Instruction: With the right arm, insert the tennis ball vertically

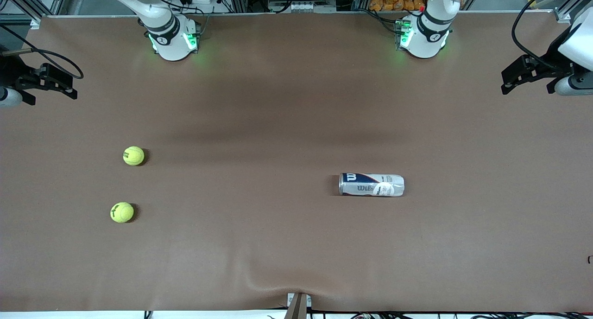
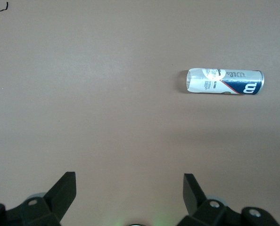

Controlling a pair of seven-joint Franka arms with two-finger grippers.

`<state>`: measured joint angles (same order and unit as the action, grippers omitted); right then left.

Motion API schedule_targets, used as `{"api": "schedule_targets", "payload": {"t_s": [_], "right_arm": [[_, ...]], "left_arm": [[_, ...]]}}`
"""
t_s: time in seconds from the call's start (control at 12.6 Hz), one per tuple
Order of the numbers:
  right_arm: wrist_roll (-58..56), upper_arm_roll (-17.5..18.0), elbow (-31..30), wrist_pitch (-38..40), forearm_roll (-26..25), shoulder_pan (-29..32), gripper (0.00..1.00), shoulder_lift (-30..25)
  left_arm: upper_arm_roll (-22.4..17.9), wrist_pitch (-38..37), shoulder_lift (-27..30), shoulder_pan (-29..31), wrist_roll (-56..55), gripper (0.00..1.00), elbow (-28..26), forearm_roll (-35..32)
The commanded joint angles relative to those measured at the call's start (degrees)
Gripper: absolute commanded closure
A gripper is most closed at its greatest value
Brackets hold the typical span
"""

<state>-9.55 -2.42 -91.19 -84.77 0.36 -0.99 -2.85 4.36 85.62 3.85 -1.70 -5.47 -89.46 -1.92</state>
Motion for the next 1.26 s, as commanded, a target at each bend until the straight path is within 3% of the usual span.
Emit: {"api": "schedule_targets", "payload": {"t_s": [0.0,1.19], "right_arm": [[-0.3,0.0,0.1,0.3,-0.4,-0.1,0.00,-0.4],[0.0,0.0,0.0,0.0,-0.4,-1.1,0.00,-0.2]], "left_arm": [[0.1,-0.3,-0.2,0.2,0.8,0.00,0.6,0.5],[0.1,-0.3,-0.2,0.4,0.8,0.00,0.6,0.5]]}}
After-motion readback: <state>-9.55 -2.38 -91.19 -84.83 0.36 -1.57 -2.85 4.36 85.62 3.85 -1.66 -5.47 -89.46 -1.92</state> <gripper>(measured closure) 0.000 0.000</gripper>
